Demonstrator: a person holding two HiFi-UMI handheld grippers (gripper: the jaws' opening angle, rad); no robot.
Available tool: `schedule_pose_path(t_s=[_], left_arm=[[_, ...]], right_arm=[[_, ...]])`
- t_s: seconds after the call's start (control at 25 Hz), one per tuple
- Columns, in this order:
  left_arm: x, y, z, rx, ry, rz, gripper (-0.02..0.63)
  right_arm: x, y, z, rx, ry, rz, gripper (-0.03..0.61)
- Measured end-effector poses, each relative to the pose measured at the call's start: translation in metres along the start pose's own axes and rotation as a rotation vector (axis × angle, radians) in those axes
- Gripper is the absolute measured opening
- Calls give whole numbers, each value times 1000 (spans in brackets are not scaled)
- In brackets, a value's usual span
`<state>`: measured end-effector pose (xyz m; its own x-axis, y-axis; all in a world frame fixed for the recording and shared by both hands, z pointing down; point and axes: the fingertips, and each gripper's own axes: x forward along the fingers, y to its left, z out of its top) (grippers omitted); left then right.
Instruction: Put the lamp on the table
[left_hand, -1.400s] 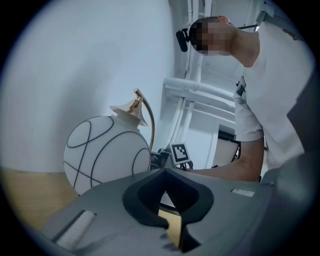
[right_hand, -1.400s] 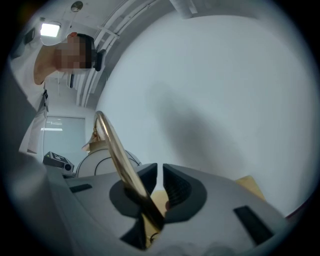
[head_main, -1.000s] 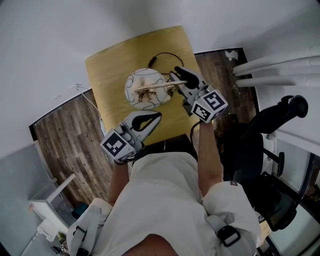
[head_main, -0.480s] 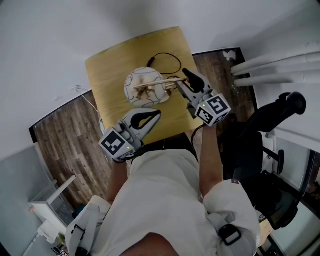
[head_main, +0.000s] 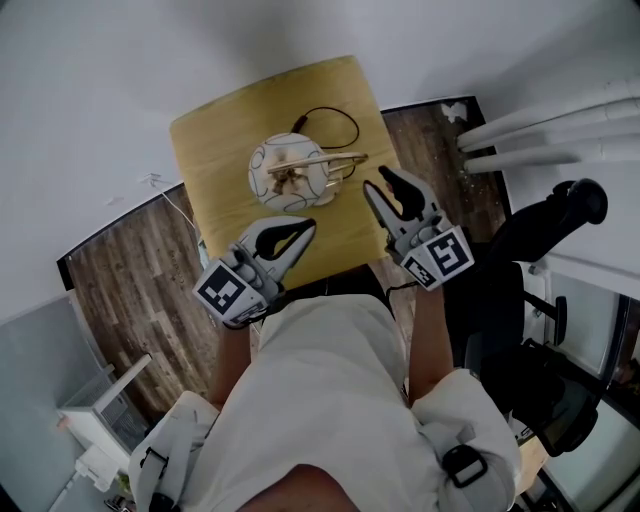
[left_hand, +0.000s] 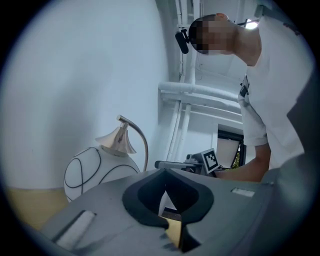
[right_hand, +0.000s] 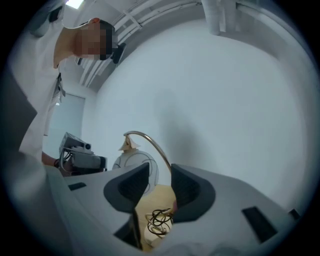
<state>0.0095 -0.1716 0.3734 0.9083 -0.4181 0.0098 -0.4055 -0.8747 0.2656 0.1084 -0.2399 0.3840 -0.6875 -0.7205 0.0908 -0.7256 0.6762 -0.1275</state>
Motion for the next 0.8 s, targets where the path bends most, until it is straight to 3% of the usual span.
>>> schedule_pose_path(t_s=[0.16, 0.28, 0.8], left_arm=[[-3, 3, 8, 4, -18, 28, 0], [-7, 2, 13, 2, -36, 43, 0], [-25, 10, 14, -9, -67, 114, 0]], right_arm=[[-2, 25, 25, -30, -48, 50, 82], [2, 44, 32, -56, -55, 89, 3], [8, 96, 27, -8, -27, 210, -3]])
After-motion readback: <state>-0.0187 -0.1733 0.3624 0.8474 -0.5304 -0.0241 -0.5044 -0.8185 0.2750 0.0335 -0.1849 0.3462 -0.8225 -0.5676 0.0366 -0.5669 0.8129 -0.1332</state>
